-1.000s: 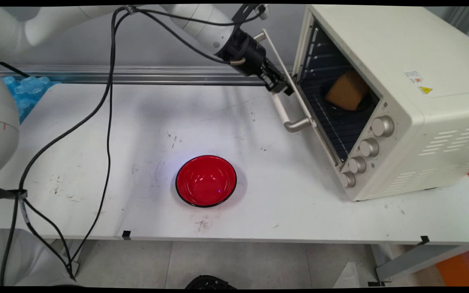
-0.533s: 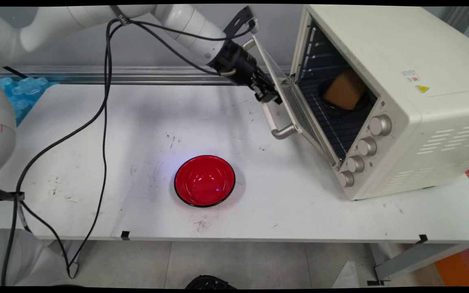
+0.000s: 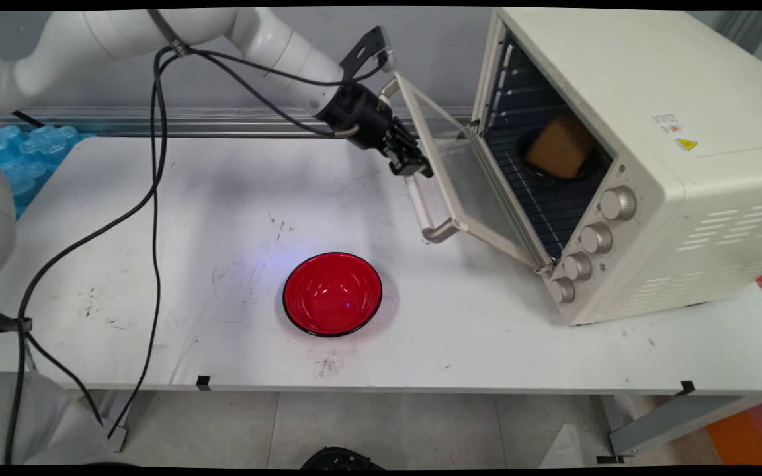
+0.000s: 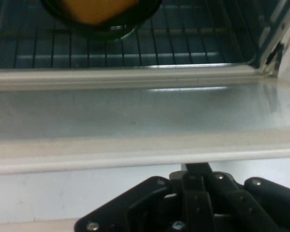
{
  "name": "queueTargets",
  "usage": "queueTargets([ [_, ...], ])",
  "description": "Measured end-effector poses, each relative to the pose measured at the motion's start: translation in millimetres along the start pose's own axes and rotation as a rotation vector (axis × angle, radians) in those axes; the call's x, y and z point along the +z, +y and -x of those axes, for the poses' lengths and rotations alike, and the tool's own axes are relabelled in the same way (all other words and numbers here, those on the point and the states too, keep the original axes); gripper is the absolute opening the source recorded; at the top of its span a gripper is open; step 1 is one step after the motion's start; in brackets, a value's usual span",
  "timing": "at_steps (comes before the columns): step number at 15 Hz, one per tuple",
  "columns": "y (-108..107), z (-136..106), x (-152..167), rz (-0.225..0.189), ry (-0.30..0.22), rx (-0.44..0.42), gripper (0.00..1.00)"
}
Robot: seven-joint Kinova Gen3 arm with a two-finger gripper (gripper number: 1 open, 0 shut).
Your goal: Open the oven
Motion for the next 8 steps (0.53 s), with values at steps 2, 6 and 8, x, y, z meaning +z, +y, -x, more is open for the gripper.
queueTargets([
  [2,-0.8,9.7,-1.9,-0.005,-0.002,0.0,0.0],
  [6,-2.6,28.7,-2.6,-0.014,-0.001,0.007,0.0],
  [8,-4.3,39.1,-1.7,-0.02,0.003,0.012,0.0],
])
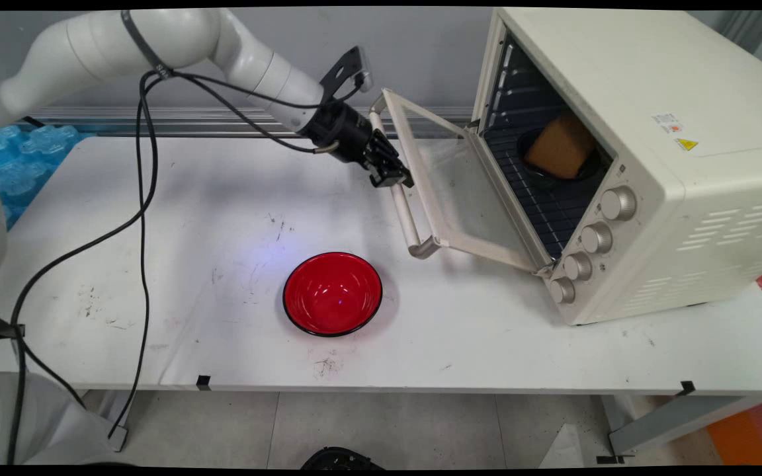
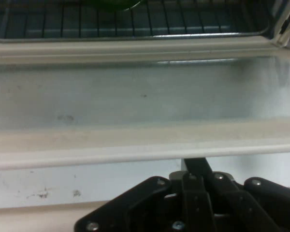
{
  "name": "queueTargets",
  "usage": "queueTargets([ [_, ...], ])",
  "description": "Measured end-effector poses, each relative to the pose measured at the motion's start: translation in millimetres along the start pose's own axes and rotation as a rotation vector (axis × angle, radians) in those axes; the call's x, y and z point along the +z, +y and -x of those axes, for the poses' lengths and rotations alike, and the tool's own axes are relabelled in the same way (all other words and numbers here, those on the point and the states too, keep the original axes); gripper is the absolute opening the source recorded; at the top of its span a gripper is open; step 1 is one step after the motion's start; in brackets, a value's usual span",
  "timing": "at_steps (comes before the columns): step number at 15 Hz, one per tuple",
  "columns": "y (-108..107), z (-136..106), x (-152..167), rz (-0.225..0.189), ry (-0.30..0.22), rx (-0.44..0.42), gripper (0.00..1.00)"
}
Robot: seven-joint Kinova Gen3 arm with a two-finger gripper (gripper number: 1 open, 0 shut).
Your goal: Open the oven
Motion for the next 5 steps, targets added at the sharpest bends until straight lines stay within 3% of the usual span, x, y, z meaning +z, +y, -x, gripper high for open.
queueTargets([
  [5,-5.6,22.6,-0.5,-0.019,0.013,0.006,0.0],
])
